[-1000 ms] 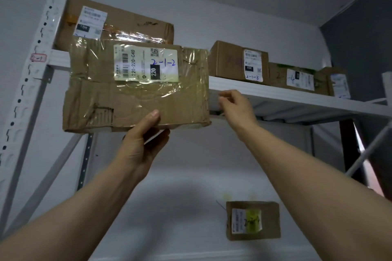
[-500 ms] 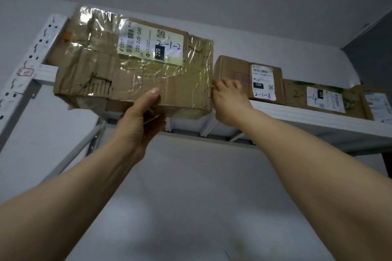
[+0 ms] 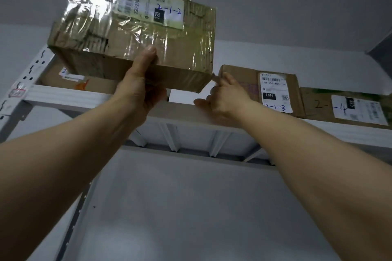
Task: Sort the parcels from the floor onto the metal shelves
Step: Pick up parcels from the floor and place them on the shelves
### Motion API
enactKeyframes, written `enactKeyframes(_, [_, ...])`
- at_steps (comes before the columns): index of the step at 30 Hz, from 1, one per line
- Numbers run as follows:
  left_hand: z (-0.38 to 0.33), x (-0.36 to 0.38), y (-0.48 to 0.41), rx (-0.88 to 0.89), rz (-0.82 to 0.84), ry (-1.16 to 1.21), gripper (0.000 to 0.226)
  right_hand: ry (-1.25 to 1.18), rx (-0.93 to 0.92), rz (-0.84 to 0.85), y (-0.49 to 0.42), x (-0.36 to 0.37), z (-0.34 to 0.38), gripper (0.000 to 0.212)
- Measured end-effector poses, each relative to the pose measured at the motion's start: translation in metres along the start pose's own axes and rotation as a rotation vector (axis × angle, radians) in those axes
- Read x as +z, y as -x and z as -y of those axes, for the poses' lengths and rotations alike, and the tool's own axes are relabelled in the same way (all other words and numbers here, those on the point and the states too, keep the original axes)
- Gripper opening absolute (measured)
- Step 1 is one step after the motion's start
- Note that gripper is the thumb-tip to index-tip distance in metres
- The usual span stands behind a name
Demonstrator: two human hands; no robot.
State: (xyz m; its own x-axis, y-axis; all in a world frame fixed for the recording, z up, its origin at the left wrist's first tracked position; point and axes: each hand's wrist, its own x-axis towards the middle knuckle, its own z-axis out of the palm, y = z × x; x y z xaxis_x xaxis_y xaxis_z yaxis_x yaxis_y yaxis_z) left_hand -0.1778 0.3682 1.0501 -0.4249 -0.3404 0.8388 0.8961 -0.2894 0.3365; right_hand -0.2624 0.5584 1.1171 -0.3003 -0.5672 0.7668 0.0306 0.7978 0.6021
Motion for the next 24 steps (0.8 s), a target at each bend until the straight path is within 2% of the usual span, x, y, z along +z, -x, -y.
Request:
enactKeyframes(13, [0.019, 0.015, -0.002, -0.04, -0.042, 0.009, 0.029, 0.105, 0.103, 0.108, 0.011, 0.004, -0.015, 0.1])
enactKeyframes(24, [0.029, 0.047, 0.006, -0.082, -0.062, -0.048, 0.033, 0.068, 0.172, 0.159, 0.039, 0.016, -0.055, 0.098])
